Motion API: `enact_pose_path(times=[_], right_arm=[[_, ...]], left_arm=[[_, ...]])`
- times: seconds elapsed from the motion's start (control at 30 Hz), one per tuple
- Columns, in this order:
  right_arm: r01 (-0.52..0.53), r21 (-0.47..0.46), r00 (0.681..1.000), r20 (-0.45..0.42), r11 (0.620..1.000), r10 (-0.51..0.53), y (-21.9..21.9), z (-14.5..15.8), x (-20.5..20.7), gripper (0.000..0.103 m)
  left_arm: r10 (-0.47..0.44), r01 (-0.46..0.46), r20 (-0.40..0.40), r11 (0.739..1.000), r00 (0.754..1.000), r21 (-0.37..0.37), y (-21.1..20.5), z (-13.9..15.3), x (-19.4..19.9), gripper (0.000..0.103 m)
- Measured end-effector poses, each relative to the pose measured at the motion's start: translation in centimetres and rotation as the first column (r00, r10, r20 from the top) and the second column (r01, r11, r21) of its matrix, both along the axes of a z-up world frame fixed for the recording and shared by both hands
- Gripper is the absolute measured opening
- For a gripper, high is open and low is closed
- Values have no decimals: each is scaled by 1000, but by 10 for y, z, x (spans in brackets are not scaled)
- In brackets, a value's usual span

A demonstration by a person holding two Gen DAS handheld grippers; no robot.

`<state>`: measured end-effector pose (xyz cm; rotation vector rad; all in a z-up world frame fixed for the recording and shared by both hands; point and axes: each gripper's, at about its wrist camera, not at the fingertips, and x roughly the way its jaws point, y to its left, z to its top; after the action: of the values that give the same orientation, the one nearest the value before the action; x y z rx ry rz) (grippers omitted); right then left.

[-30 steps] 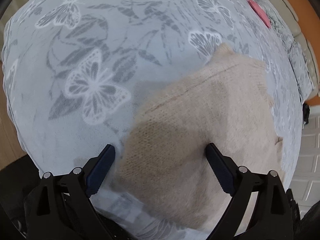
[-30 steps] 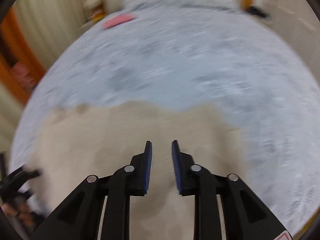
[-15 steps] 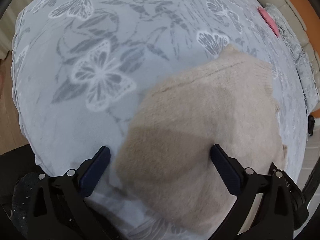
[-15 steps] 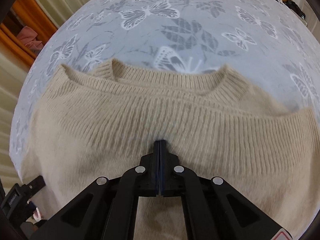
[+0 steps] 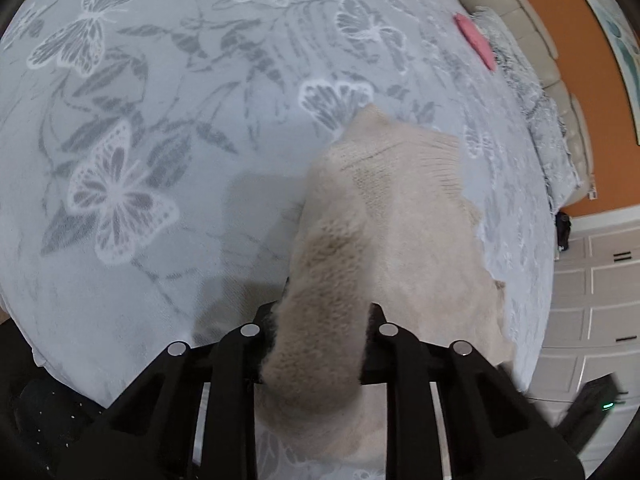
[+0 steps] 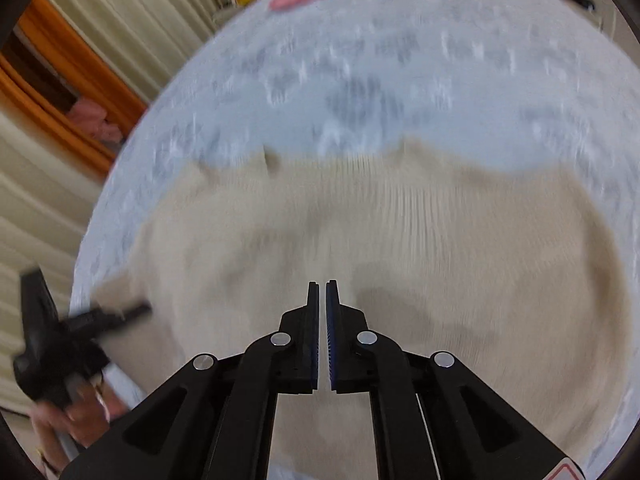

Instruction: Fold small clothes

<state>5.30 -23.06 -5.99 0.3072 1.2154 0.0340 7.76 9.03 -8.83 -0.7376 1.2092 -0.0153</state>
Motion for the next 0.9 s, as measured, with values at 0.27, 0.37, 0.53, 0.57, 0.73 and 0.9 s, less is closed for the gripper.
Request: enact_pose_path(times=[0.27, 0.37, 0.53, 0.57, 0.73, 0.9], right_arm=[[13, 23, 1000, -12, 1000, -13, 0, -31, 1, 0], [41, 111, 999, -11, 993, -40, -12, -36, -1, 0], [62, 229, 998, -15, 972, -60, -26, -35, -7, 0], [75, 255, 997, -11, 964, -75, -33, -30, -10, 0], [223, 226, 957, 132, 948, -257, -113, 31, -79, 6], [356, 151, 907, 182, 922, -380, -190, 62, -168, 11]], left_arm=[[-178, 190, 298, 982, 938, -12, -56, 114, -23, 18], [-289, 305, 376, 952, 880, 17, -99, 145, -37, 18], [-441, 439, 407, 892, 800, 103, -173, 158, -64, 18], [-460, 455, 403, 883, 791, 115, -184, 157, -68, 18], [-564, 530, 359, 825, 744, 197, -239, 143, -77, 19], [-674, 625, 279, 739, 684, 253, -314, 100, -90, 19]])
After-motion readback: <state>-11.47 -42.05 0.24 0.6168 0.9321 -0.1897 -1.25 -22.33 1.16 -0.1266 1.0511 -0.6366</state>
